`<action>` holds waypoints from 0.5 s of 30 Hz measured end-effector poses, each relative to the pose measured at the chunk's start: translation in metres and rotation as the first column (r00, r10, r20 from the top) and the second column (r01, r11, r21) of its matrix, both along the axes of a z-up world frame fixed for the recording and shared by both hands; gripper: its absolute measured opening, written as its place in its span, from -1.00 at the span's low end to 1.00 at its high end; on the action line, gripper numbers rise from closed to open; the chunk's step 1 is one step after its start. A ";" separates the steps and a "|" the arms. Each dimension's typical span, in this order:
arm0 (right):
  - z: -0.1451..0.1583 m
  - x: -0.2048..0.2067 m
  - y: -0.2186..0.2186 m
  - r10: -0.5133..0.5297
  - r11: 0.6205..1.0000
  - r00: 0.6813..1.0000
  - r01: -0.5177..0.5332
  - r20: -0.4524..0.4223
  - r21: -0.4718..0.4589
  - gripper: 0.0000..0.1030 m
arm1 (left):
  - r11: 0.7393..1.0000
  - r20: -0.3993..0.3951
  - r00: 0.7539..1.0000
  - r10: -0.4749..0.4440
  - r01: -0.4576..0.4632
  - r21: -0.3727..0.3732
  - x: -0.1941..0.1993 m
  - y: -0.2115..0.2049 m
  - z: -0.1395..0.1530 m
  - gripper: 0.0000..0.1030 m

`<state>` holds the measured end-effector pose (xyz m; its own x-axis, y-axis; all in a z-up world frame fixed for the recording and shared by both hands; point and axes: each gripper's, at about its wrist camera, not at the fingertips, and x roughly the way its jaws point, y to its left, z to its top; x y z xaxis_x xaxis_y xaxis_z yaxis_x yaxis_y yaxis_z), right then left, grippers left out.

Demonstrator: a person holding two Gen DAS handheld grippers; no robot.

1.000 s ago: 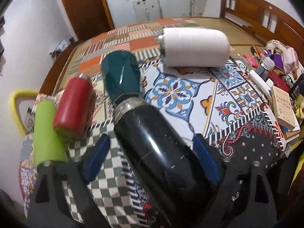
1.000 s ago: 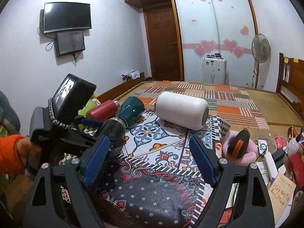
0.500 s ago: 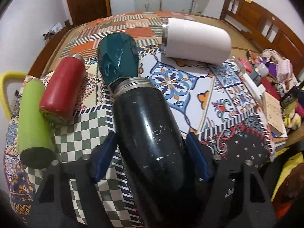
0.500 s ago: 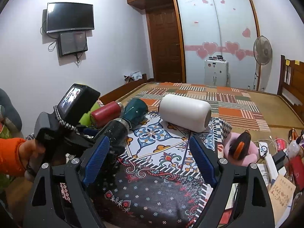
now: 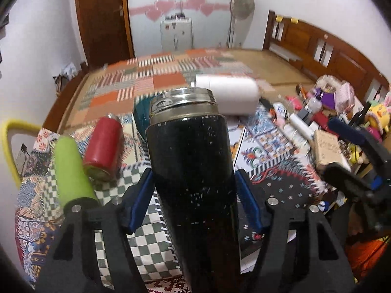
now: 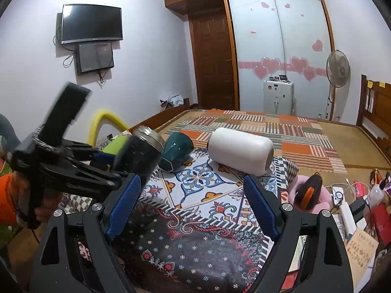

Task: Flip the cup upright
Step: 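Rotate the black thermos upright with the left gripper, rim facing up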

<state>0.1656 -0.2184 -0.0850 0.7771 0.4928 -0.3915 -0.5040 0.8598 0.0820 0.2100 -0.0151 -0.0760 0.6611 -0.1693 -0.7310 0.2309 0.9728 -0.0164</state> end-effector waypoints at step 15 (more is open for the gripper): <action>0.006 -0.001 0.010 0.002 1.000 1.000 -0.002 0.021 0.000 0.64 | 1.000 0.117 0.993 0.006 -0.003 -0.024 0.003 0.002 0.024 0.24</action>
<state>0.1651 -0.2083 -0.0789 0.7844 0.4943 -0.3747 -0.5071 0.8589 0.0714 0.2127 -0.0128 -0.0524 0.7428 -0.1827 -0.6441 0.2285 0.9735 -0.0127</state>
